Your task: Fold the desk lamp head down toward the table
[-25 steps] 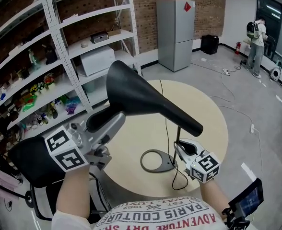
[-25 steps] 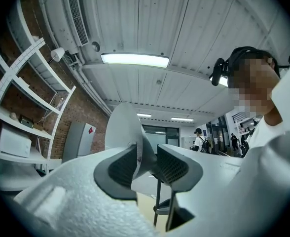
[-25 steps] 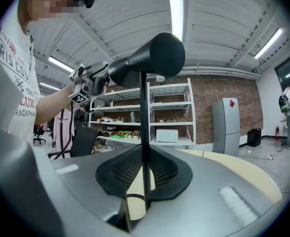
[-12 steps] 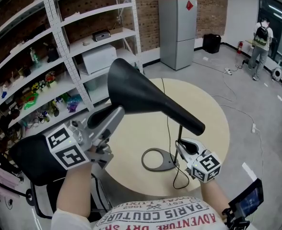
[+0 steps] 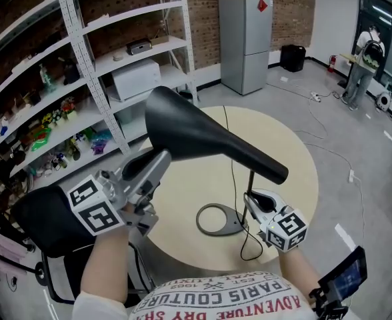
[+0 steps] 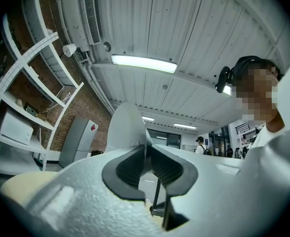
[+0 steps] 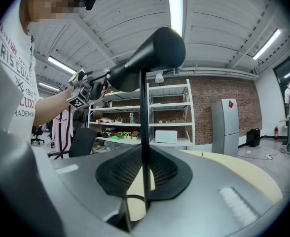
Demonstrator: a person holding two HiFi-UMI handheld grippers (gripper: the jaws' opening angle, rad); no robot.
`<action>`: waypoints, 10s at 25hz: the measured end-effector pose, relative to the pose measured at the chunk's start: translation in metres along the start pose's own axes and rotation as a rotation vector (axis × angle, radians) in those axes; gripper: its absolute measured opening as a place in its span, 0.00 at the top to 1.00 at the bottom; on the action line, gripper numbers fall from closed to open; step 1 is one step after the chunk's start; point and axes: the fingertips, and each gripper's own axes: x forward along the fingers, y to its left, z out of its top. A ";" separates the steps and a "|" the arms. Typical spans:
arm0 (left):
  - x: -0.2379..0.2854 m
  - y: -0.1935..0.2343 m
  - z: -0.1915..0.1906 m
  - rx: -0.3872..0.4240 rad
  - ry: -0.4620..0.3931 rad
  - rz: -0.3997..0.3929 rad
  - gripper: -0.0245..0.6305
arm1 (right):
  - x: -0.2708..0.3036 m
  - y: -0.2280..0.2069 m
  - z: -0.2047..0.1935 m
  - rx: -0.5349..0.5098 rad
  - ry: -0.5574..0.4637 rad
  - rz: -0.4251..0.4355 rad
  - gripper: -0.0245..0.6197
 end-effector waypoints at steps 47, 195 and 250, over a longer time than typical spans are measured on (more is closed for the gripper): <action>-0.022 0.021 -0.037 -0.112 -0.020 0.065 0.90 | 0.005 0.000 0.000 -0.018 0.014 0.009 0.89; -0.011 -0.011 -0.215 -0.877 -0.187 -0.183 0.91 | -0.009 -0.001 0.003 -0.003 -0.019 -0.005 0.89; -0.083 -0.102 -0.222 -0.252 0.234 -0.040 0.96 | -0.099 0.138 0.027 0.024 0.001 0.065 0.96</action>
